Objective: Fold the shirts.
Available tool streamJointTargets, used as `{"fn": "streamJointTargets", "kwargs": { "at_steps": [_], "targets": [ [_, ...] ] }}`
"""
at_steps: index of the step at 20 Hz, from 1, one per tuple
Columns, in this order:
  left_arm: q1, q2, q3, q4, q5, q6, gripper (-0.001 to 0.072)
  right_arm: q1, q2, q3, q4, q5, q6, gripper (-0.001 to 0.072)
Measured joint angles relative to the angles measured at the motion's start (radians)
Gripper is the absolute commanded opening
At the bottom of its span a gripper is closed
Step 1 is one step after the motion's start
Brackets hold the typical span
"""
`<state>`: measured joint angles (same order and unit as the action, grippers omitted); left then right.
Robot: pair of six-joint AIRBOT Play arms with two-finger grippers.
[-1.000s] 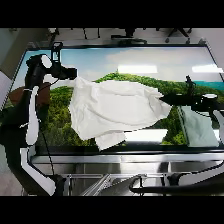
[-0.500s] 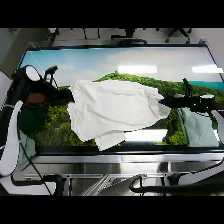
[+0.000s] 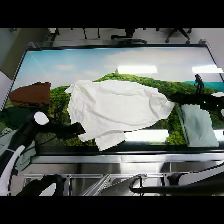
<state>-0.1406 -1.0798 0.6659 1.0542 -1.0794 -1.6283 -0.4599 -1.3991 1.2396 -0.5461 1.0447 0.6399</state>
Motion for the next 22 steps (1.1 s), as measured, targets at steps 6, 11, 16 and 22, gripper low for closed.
{"fn": "streamJointTargets", "kwargs": {
  "at_steps": [6,11,16,22],
  "targets": [
    [-0.07,-0.051,-0.087,-0.066,0.219,-0.016,0.0594,-0.011,-0.02,0.011,-0.059,-0.014,0.055,0.046],
    [-0.077,-0.062,-0.017,-0.056,0.133,0.014,0.0593,-0.012,-0.02,0.028,-0.196,0.045,0.166,0.0458],
    [-0.018,0.039,0.017,0.039,0.026,-0.013,0.0594,-0.017,-0.023,0.032,-0.259,0.072,0.254,0.0457],
    [0.08,0.135,-0.138,0.005,0.001,-0.025,0.0593,-0.018,-0.026,0.033,-0.283,0.073,0.295,0.0457]
  ]
}}
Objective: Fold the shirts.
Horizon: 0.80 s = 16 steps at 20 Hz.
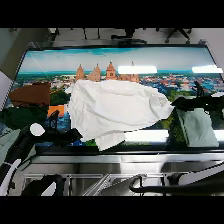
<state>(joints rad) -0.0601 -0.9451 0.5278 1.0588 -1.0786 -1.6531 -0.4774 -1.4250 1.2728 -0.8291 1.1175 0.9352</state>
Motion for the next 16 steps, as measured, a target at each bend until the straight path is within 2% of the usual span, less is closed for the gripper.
{"fn": "streamJointTargets", "kwargs": {
  "at_steps": [4,7,9,12,16],
  "targets": [
    [-0.047,-0.034,-0.09,-0.113,0.134,0.023,0.0593,0.003,-0.002,0.0,0.003,0.015,0.008,0.0456],
    [-0.111,-0.12,-0.079,-0.181,0.251,0.044,0.0589,0.006,-0.002,0.0,0.003,0.029,0.011,0.0456],
    [-0.144,-0.193,-0.031,-0.198,0.307,0.066,0.0027,0.007,-0.002,-0.001,0.003,0.037,0.011,0.0456],
    [-0.158,-0.283,0.065,-0.203,0.328,0.11,0.0018,0.007,-0.002,-0.001,0.004,0.052,0.011,0.0456],
    [-0.092,-0.349,0.198,-0.105,0.241,0.128,0.0017,0.004,0.011,-0.002,-0.011,0.085,0.012,0.0457]
  ]
}}
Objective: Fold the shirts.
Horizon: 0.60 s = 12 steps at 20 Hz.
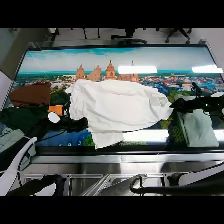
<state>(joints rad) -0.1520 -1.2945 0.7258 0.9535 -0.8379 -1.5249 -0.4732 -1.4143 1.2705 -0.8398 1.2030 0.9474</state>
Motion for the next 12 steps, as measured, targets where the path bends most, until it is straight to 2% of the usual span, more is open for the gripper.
{"fn": "streamJointTargets", "kwargs": {
  "at_steps": [6,12],
  "targets": [
    [0.208,-0.022,0.175,0.143,-0.182,0.006,0.0017,-0.004,0.055,0.001,0.01,0.018,0.003,0.0457],
    [0.278,-0.024,0.253,0.171,-0.233,0.05,0.0018,0.011,0.046,-0.025,0.01,0.062,0.01,0.0454]
  ]
}}
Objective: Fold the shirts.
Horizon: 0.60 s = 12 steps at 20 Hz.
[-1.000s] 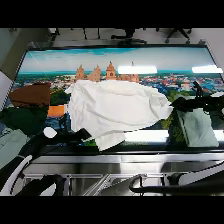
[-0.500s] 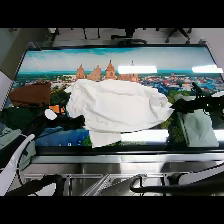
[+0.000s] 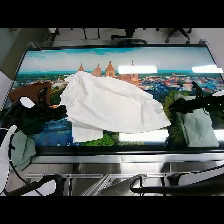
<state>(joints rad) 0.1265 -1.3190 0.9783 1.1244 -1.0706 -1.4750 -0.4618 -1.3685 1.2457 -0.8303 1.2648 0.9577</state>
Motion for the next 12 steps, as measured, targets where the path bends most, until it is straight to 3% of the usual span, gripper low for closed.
{"fn": "streamJointTargets", "kwargs": {
  "at_steps": [2,6,7,8,9,12],
  "targets": [
    [0.006,0.0,0.007,0.003,-0.004,0.012,0.0018,0.01,-0.004,-0.036,-0.014,0.021,0.0,0.0374],
    [0.01,0.0,0.012,0.006,-0.012,0.026,0.0018,0.039,-0.005,-0.109,-0.034,0.064,0.0,0.0361],
    [0.01,0.0,0.013,0.005,-0.018,0.027,0.0018,0.051,-0.005,-0.12,-0.039,0.077,0.0,0.03],
    [0.011,0.0,0.013,0.005,-0.023,0.029,0.0018,0.066,-0.005,-0.127,-0.05,0.082,0.0,0.0066],
    [0.011,0.0,0.014,0.003,-0.027,0.029,0.0018,0.085,-0.007,-0.134,-0.056,0.086,0.0,0.0022],
    [0.012,0.032,0.017,-0.022,-0.046,0.042,0.0018,0.138,0.015,-0.126,0.009,0.123,-0.026,0.0022]
  ]
}}
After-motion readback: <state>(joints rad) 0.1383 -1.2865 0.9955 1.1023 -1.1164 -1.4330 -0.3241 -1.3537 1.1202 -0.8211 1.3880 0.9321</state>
